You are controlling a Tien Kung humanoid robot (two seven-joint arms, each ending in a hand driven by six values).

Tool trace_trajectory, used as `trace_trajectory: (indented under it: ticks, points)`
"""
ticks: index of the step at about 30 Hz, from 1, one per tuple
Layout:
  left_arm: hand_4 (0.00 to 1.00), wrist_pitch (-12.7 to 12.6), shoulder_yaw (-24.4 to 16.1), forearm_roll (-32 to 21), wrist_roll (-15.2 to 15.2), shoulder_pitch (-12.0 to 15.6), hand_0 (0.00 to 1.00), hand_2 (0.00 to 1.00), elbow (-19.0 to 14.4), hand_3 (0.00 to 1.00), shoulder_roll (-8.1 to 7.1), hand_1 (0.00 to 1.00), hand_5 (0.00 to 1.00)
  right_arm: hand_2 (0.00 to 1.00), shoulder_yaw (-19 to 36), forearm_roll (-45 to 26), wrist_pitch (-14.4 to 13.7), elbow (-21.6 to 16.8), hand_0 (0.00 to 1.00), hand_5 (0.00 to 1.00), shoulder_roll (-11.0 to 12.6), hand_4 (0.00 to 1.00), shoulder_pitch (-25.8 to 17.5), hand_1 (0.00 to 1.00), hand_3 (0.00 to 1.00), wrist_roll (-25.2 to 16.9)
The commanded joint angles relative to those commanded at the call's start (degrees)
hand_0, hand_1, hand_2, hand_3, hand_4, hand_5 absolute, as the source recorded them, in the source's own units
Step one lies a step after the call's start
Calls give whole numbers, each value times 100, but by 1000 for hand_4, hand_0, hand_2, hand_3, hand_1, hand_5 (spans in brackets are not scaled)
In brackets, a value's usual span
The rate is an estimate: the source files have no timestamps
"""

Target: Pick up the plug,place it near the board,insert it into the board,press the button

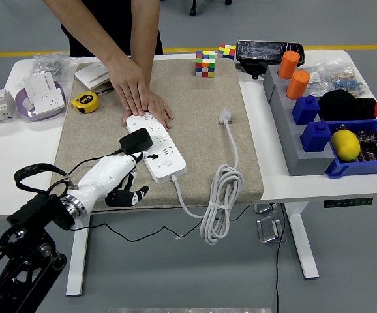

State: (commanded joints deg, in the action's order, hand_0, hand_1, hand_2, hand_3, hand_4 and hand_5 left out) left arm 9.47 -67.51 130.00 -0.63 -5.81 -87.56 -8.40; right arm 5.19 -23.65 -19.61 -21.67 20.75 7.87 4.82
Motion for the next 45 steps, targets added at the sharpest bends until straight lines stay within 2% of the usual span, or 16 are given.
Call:
trace_trajectory:
  ticks: [3, 7, 11, 16, 32, 45]
  points:
    - [657, -23, 244, 0, -7, -397, 161, 134, 439, 874, 4, 22, 2, 828, -12, -8, -3, 3, 860, 998, 7, 998, 15, 860, 830, 0]
    - [657, -76, 431, 0, -37, -745, 161, 134, 891, 874, 48, 22, 2, 828, -25, -12, -4, 3, 860, 998, 12, 998, 34, 859, 830, -1]
    - [658, -138, 513, 0, -66, -961, 160, 135, 1261, 871, 100, 22, 2, 828, -17, -3, -6, 0, 860, 998, 7, 998, 54, 860, 830, -3]
    - [658, -194, 520, 0, -80, -1086, 160, 135, 1571, 871, 157, 22, 2, 828, -27, -15, 0, 2, 860, 998, 4, 998, 47, 860, 830, 0]
    - [660, -216, 618, 0, -100, -1006, 160, 134, 1612, 871, 111, 21, 2, 828, -62, -7, -3, -1, 860, 998, 8, 998, 31, 861, 830, 3]
    - [660, -235, 617, 0, -100, -1010, 161, 134, 1686, 871, 140, 21, 2, 828, -72, -10, -5, 0, 860, 998, 15, 998, 7, 861, 830, 7]
